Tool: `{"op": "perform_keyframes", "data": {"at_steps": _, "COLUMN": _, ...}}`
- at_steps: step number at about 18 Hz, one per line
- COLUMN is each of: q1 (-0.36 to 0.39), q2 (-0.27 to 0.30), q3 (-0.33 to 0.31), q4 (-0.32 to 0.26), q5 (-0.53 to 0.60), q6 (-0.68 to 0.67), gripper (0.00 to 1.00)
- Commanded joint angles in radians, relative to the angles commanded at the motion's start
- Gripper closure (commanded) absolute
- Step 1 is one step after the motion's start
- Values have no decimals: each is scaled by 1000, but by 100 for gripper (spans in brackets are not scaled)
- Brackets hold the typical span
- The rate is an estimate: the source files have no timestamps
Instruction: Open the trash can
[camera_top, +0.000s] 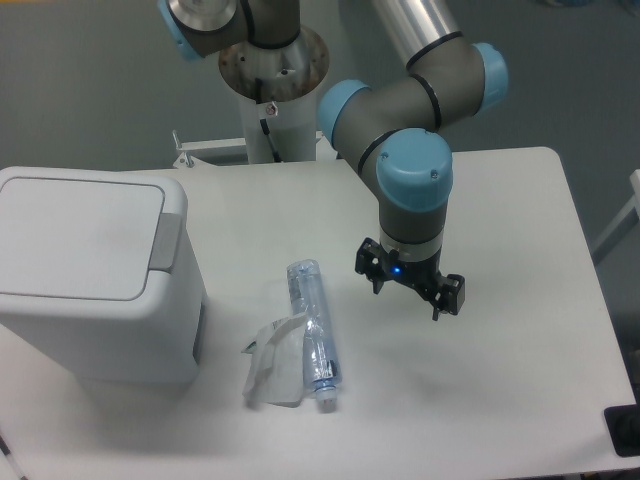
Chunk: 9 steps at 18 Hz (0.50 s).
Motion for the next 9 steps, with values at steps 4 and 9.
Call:
{"op": "perform_keyframes", "data": {"at_steps": 4, "q1": 0, "q2": 2, "q3": 0, "q4": 0, "q5": -3, "q6": -2, "gripper": 0}}
{"op": "perform_keyframes", "data": {"at_steps": 9, "q1": -15, "q2": 0, "q3": 14, "q4": 0, "q5": -2, "q6": -21, "gripper": 0}}
